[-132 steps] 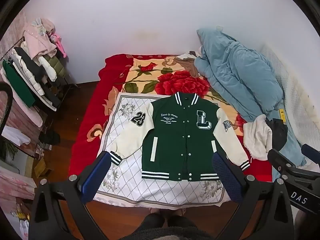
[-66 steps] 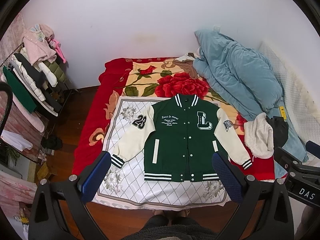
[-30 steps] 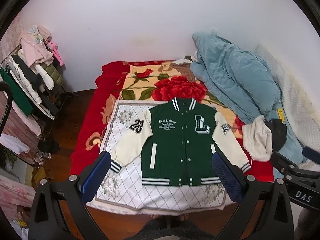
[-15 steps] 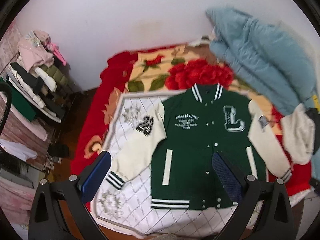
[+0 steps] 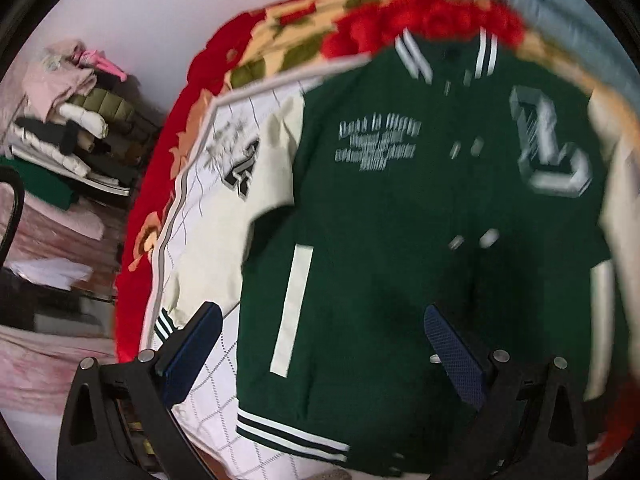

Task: Fold large clothes
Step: 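Grasp the cream sleeve cuff with the right tool and lift it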

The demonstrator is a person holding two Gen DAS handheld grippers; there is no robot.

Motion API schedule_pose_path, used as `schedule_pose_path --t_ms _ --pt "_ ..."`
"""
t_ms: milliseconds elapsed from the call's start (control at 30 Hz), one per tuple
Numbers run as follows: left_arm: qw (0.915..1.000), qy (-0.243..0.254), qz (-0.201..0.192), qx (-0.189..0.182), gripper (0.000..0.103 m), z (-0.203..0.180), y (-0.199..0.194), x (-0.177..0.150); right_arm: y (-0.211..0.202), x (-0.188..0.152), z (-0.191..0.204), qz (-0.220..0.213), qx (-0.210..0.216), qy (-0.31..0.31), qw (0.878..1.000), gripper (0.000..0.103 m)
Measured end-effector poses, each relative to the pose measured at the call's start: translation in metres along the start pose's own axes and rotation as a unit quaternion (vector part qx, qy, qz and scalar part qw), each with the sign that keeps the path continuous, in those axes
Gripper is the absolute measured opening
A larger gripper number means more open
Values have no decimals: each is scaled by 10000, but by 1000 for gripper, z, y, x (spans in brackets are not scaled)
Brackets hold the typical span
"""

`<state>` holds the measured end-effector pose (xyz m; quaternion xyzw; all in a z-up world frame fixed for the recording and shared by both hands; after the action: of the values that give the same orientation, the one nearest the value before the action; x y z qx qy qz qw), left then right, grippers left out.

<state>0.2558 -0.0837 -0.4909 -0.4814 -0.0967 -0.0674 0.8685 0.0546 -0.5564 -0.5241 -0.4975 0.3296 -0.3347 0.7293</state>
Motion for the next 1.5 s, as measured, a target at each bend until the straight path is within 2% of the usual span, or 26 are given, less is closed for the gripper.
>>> schedule_pose_path --t_ms 100,167,233,333,400,533,567,600,633,700,767,867,1000,1067,1100,1133,1167,1200,1233,1300,1367,1433,1500 --pt "9996 136 219 153 103 -11 32 -14 48 -27 65 543 186 -1056 9928 56" --pt "9991 211 342 148 103 -16 53 -28 85 -52 115 902 405 -1660 9812 56" --pt "9981 362 454 220 103 -21 74 -43 122 -82 164 1076 444 -2217 9681 56" --pt "9968 517 591 164 103 -29 101 -61 173 -120 208 1281 -46 -2921 9477 57" --pt "9958 516 753 37 103 -30 111 -70 195 -139 219 1386 -204 -3073 9413 59" --pt "9967 364 704 -191 103 -27 114 -83 208 -165 234 983 -871 -3712 9192 60" --pt "9968 369 672 -212 103 -28 114 -83 212 -169 237 902 -968 -3825 9144 49" --pt "9968 372 657 -251 103 -28 114 -84 214 -174 241 830 -960 -3903 9119 35" --pt "9966 356 674 -308 103 -28 114 -86 217 -177 244 778 -997 -3960 9095 11" --pt "9961 255 731 -432 103 -26 116 -86 220 -183 250 756 -984 -3906 9122 4" --pt "9954 222 758 -536 103 -25 117 -85 216 -189 258 818 -776 -3679 9230 4" --pt "9950 272 728 -630 103 -26 116 -84 207 -199 273 810 -469 -3519 9313 3" --pt "9946 427 712 -623 103 -29 111 -83 236 -204 282 1100 -659 -3677 9211 4" --pt "9944 435 708 -660 103 -28 102 -80 241 -195 282 1299 -409 -3511 9264 7" --pt "9944 428 666 -702 103 -27 93 -76 234 -189 278 1362 -125 -3369 9315 10" --pt "9944 420 609 -750 103 -26 87 -75 226 -184 278 1360 179 -3254 9356 21" --pt "9945 428 542 -791 103 -29 78 -71 213 -177 278 1265 474 -3138 9398 48" --pt "9945 447 491 -807 103 -32 71 -68 198 -168 273 1103 680 -2973 9460 66" --pt "9946 470 421 -828 103 -38 61 -62 183 -155 270 994 848 -2740 9528 89" --pt "9939 481 289 -950 103 -53 43 -50 150 -120 245 578 1118 -1918 9733 91" --pt "9929 475 112 -1087 103 -77 27 -34 123 -76 196 90 1184 -720 9903 91" --pt "9921 552 -31 -1123 103 -108 19 -21 106 -44 142 -512 1124 343 9917 91" --pt "9918 615 -118 -1116 103 -137 19 -9 97 -17 88 -1062 963 1129 9832 91"
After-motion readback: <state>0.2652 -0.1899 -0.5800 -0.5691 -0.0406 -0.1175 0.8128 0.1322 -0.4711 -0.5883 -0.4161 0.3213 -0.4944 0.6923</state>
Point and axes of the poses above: each gripper's, at about its wrist camera, not at the fingertips, and y roughly the way its jaws point, z to its left, x to its top, the point moved 3 cm from there along y, roughly the way its jaws point, and after that the axes turned 6 degrees about x, right-handed, at the moved point
